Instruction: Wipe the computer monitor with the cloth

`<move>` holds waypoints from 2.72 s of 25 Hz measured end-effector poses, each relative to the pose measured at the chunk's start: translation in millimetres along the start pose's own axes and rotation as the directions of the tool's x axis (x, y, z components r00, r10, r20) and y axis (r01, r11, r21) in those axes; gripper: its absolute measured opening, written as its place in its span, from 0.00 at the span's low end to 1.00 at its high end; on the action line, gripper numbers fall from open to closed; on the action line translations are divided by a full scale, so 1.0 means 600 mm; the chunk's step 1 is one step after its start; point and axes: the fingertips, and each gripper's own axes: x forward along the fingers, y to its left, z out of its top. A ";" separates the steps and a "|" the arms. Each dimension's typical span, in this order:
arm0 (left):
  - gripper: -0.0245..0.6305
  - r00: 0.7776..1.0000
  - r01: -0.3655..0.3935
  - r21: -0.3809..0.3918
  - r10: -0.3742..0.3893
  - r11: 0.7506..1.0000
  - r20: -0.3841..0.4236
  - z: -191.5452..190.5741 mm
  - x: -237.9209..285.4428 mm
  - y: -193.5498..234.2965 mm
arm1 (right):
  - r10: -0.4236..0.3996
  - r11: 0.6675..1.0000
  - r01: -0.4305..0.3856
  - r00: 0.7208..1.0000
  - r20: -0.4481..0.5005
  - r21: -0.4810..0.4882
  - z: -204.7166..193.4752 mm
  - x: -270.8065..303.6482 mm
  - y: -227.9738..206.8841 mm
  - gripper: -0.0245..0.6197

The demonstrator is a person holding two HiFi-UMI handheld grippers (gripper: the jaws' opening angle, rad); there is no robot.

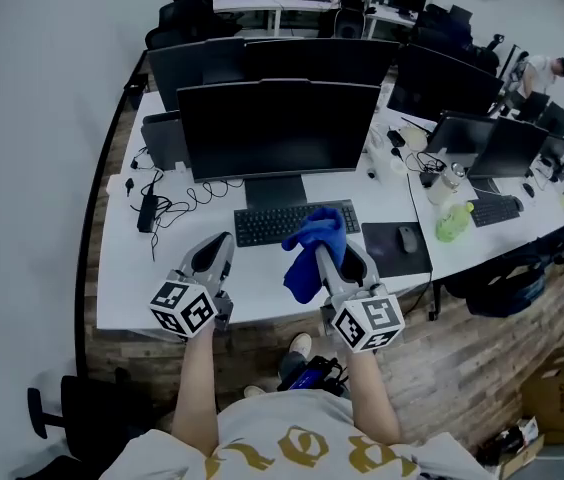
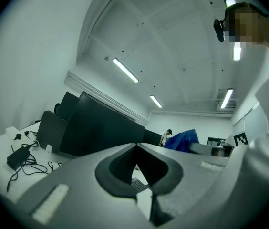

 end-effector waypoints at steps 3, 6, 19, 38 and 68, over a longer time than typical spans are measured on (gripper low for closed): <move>0.04 1.000 -0.019 0.021 0.019 1.000 -0.005 0.012 0.055 0.019 | 0.022 1.000 -0.022 1.000 0.021 0.013 0.012 0.046 -0.038 0.27; 0.04 0.999 -0.046 0.052 0.046 0.998 -0.009 0.029 0.109 0.035 | 0.063 0.998 -0.064 0.997 0.036 0.017 0.029 0.100 -0.073 0.27; 0.04 0.990 -0.138 0.142 0.135 0.980 0.032 0.103 0.303 0.084 | 0.159 0.987 -0.162 0.978 0.133 0.013 0.115 0.284 -0.207 0.26; 0.04 0.988 -0.151 0.195 0.153 0.969 0.004 0.136 0.412 0.160 | 0.146 0.989 -0.149 0.967 0.207 -0.002 0.169 0.418 -0.238 0.26; 0.04 0.986 0.169 0.072 -0.169 0.983 -0.002 0.170 0.500 0.229 | 0.047 0.970 0.003 0.979 0.198 -0.243 0.232 0.603 -0.168 0.26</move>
